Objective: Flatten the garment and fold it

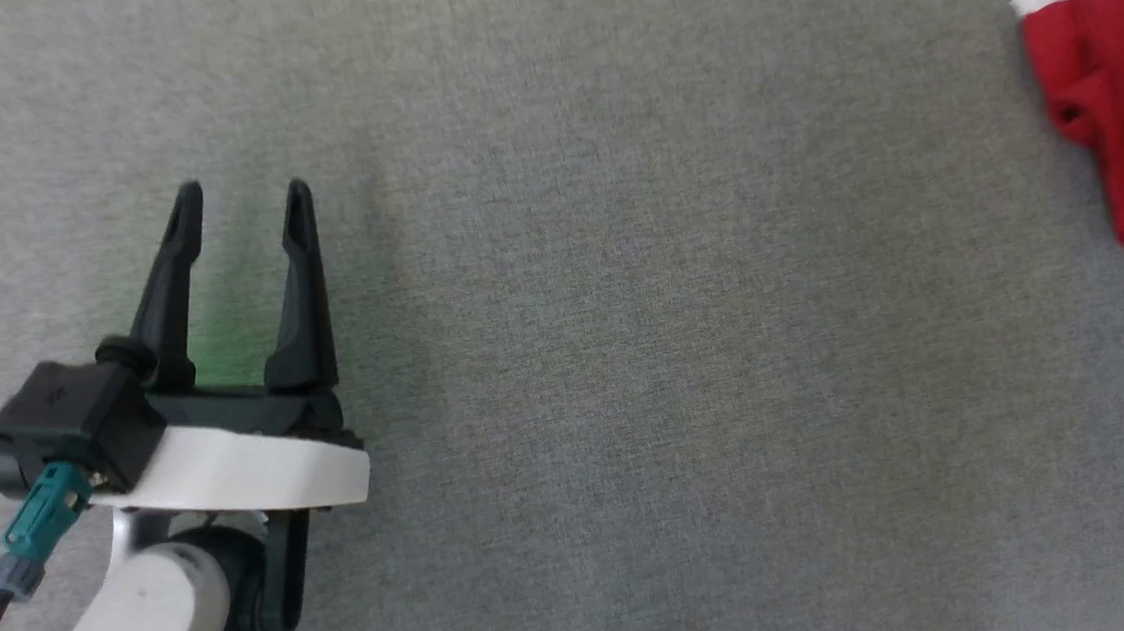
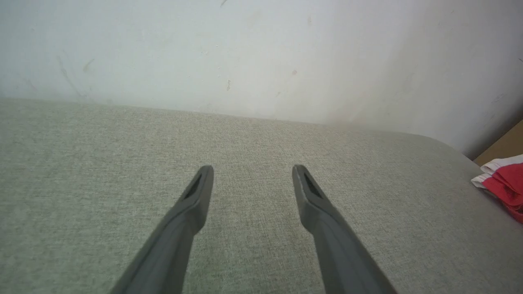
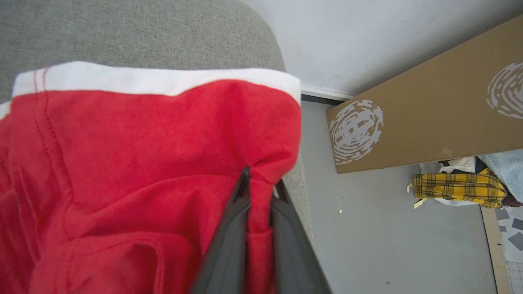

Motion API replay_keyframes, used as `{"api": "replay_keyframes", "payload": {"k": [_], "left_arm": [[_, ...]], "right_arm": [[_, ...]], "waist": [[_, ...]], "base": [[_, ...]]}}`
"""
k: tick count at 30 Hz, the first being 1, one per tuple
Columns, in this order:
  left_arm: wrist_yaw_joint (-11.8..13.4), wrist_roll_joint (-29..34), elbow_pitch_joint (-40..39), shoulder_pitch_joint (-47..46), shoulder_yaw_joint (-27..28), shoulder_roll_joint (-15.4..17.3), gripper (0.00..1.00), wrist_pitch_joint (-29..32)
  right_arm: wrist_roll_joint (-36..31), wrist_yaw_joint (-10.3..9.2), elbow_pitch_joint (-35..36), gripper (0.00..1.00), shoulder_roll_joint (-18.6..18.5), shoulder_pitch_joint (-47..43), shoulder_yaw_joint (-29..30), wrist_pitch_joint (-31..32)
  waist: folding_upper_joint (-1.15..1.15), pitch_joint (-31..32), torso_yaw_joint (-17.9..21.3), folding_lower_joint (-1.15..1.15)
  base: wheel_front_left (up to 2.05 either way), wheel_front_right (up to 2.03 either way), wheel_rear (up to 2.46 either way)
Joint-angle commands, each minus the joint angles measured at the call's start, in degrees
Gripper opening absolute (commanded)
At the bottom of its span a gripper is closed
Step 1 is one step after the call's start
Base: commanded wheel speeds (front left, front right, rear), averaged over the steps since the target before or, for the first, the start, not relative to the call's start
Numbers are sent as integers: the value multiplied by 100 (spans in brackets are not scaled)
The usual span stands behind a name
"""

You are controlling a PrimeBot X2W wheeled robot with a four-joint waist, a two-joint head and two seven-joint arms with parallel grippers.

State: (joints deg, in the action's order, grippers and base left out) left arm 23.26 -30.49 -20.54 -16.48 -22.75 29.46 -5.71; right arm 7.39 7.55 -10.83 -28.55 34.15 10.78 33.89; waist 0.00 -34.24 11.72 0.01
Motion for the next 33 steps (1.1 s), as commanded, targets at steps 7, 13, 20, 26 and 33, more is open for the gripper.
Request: {"api": "replay_keyframes", "payload": {"k": [7, 13, 20, 26, 33], "left_arm": [[104, 260, -98, -266, -69, 106, 100, 86], [176, 319, -152, -290, -79, 108, 100, 112], [211, 346, -117, -229, -96, 73, 100, -2], [150, 155, -2, -96, -142, -65, 100, -101], [132, -68, 233, 158, -72, -283, 100, -456]], "right_arm": [[-287, -6, -563, 0, -33, 394, 177, -376], [-523, -6, -985, 100, 64, 525, 354, -640], [-630, -6, -1212, 100, 193, 575, 401, -832], [-572, -6, -1173, 100, 274, 461, 478, -977], [-247, -6, -566, 100, 667, -134, 398, -1196]], "waist": [[0, -382, -3, -1], [0, -366, -55, -1], [0, -136, -72, -1], [0, 266, -123, -1], [0, 930, -305, -1]], "base": [[0, 0, 0], [0, 0, 0], [0, 0, 0], [0, 0, 0], [0, 0, 0]]}}
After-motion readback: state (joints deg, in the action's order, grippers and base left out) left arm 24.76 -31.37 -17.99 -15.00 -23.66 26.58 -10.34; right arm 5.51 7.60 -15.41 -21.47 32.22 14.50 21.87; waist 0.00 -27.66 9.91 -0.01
